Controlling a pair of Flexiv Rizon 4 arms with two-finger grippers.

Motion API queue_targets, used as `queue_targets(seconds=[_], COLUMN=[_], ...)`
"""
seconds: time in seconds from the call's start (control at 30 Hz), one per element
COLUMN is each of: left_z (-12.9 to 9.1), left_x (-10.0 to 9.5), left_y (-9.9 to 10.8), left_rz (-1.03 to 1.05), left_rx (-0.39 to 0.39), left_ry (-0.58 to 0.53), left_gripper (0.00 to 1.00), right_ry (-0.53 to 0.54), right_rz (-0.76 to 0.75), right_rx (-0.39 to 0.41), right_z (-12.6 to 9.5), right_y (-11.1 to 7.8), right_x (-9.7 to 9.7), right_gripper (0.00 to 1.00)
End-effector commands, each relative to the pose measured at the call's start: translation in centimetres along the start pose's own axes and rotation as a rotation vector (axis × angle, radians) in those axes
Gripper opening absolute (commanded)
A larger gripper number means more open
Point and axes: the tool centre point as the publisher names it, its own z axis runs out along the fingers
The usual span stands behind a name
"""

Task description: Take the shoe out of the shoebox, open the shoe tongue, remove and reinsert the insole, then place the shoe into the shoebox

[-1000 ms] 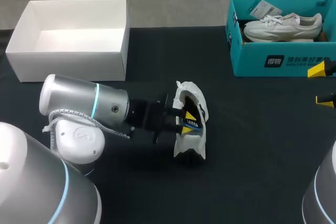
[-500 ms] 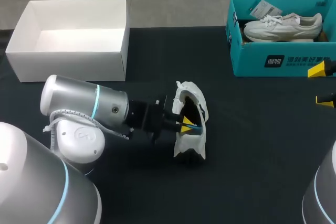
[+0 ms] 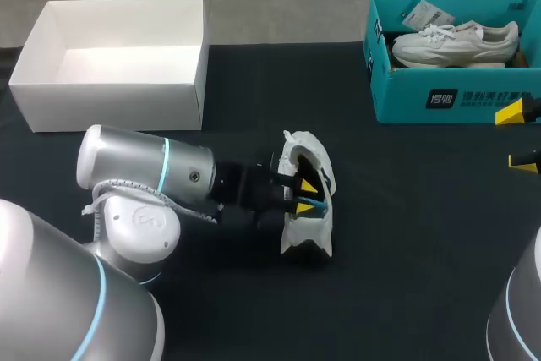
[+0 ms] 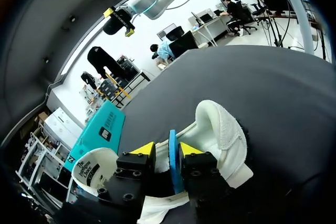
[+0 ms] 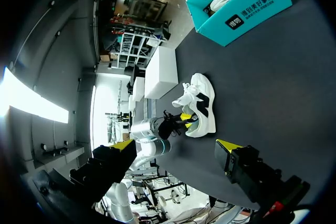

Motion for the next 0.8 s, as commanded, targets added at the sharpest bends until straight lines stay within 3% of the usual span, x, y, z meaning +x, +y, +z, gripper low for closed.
queue_targets(seconds=[0.03,0.2,0.27,0.43,0.5,0.67,0.8], left_z=[-2.4,-3.1,-3.1,-2.9,-2.8,-3.0,-2.8], left_x=[0.1,0.2,0.3,0.7,0.7,0.9,1.1], left_y=[-1.0,-1.0,-1.1,-1.0,-1.1,-1.2,-1.3], left_rz=[0.016,0.029,0.031,0.027,0.036,0.048,0.030], left_rx=[-0.006,-0.015,-0.016,-0.019,-0.021,-0.032,-0.024], left_ry=[-0.001,0.005,0.009,0.014,0.024,0.038,0.055], left_gripper=[0.49,0.38,0.27,0.18,0.07,0.07,0.00], right_ry=[-0.003,-0.003,-0.003,-0.003,-0.003,-0.003,-0.003], right_rz=[0.002,0.002,0.002,0.002,0.002,0.002,0.002], right_rx=[-0.034,-0.034,-0.034,-0.034,-0.034,-0.034,-0.034], right_z=[-0.3,-0.3,-0.3,-0.3,-0.3,-0.3,-0.3], right_y=[-1.0,-1.0,-1.0,-1.0,-1.0,-1.0,-1.0], right_x=[0.0,0.0,0.0,0.0,0.0,0.0,0.0], right_gripper=[1.00,1.00,1.00,1.00,1.00,1.00,1.00])
